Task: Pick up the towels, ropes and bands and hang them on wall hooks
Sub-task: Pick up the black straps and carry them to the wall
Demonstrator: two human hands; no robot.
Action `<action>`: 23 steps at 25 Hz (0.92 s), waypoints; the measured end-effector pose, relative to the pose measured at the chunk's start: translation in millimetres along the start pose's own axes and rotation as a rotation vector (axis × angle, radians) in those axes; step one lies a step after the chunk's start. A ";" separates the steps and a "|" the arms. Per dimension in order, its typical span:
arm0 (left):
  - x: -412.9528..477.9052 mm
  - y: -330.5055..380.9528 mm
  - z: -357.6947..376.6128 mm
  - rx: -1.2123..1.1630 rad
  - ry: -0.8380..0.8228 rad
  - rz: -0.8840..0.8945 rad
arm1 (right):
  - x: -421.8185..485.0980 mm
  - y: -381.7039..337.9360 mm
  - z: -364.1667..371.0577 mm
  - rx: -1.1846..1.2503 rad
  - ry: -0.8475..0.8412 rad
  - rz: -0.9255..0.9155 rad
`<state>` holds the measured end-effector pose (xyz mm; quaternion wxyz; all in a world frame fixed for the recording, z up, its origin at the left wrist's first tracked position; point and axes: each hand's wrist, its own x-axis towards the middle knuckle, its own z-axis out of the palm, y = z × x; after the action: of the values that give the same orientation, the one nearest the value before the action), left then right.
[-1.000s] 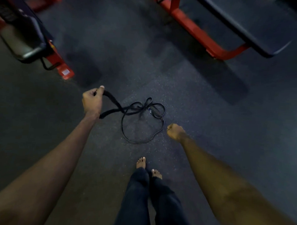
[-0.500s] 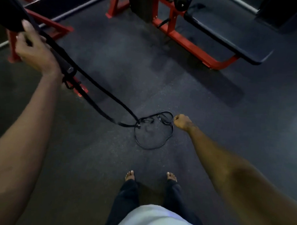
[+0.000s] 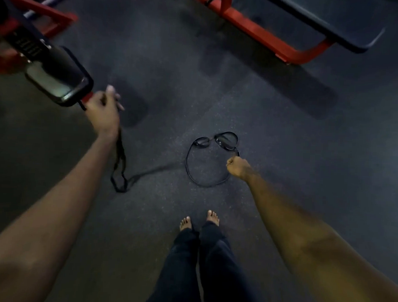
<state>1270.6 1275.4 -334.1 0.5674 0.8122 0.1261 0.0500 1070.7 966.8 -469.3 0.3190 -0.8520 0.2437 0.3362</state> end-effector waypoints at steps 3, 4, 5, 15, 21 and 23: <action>-27.3 -98.2 41.9 0.176 -0.243 -0.145 | 26.5 5.5 19.3 0.060 0.005 0.045; -36.3 -132.6 57.6 0.247 -0.348 -0.197 | 36.7 6.9 28.7 0.080 0.001 0.063; -45.7 -163.4 73.2 0.288 -0.420 -0.255 | 48.1 10.0 38.0 0.091 -0.013 0.079; -76.0 -531.5 274.1 0.533 -0.874 -0.340 | 253.9 129.6 225.6 0.267 -0.022 0.163; -113.5 -632.7 339.6 0.625 -0.906 -0.251 | 375.4 216.3 355.5 -0.118 -0.051 0.031; -110.4 -647.2 350.4 0.587 -0.802 -0.215 | 413.8 229.8 387.6 -0.318 -0.061 -0.034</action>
<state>1147.0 1137.9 -1055.0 0.3209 0.8751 -0.0101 -0.3621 1035.3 1002.1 -1079.1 0.1928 -0.8851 0.1632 0.3909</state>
